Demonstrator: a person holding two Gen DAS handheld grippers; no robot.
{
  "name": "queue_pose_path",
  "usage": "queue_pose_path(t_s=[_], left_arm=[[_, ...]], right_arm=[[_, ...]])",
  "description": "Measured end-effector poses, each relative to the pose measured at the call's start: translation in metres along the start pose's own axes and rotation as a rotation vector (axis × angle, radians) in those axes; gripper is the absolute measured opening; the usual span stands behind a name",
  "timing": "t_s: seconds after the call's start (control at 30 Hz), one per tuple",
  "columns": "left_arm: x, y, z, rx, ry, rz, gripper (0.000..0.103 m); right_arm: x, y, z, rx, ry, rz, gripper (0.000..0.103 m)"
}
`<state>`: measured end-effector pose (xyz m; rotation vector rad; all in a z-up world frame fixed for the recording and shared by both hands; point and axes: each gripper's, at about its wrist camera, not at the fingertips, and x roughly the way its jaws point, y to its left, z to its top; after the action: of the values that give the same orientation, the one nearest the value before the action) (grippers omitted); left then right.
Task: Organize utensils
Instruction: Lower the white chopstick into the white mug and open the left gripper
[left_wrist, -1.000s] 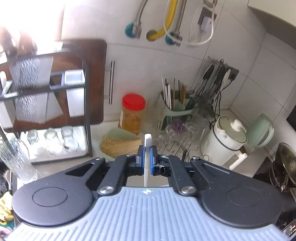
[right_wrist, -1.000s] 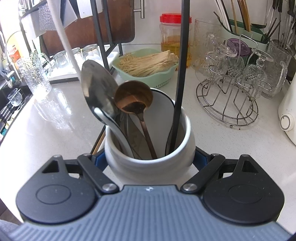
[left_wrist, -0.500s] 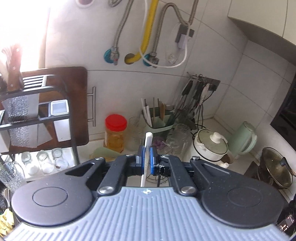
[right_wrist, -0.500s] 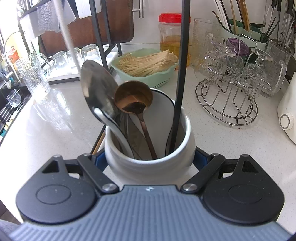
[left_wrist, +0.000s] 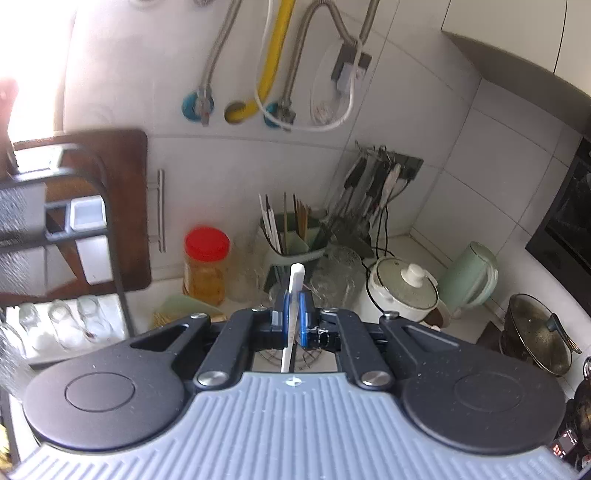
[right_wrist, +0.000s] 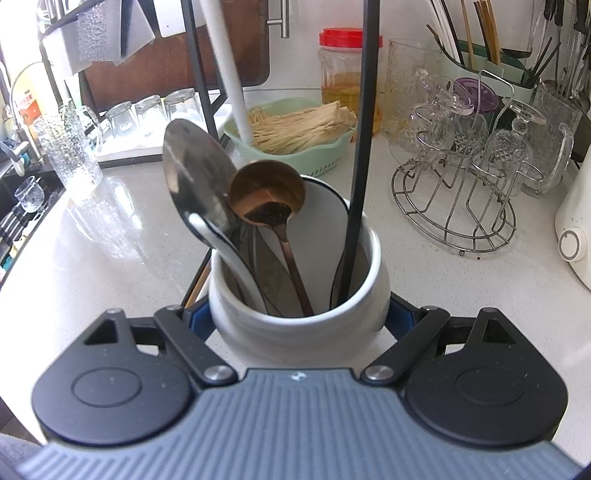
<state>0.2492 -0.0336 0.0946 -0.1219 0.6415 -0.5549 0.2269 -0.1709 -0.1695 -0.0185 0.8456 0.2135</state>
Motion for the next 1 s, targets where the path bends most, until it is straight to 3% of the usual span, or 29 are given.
queue_pose_path(t_s=[0.33,0.7,1.0], left_arm=[[0.049,0.007,-0.032,-0.022,0.117,0.022,0.006],[0.097,0.004,-0.043,0.033,0.345,0.004,0.006],[0.124,0.008,-0.058,-0.013,0.484,-0.019,0.006]], right_arm=[[0.000,0.000,-0.001,-0.002,-0.004,0.001,0.091],[-0.001,0.000,-0.002,0.005,-0.012,0.001,0.091],[-0.001,0.002,-0.002,0.002,-0.017,-0.004,0.092]])
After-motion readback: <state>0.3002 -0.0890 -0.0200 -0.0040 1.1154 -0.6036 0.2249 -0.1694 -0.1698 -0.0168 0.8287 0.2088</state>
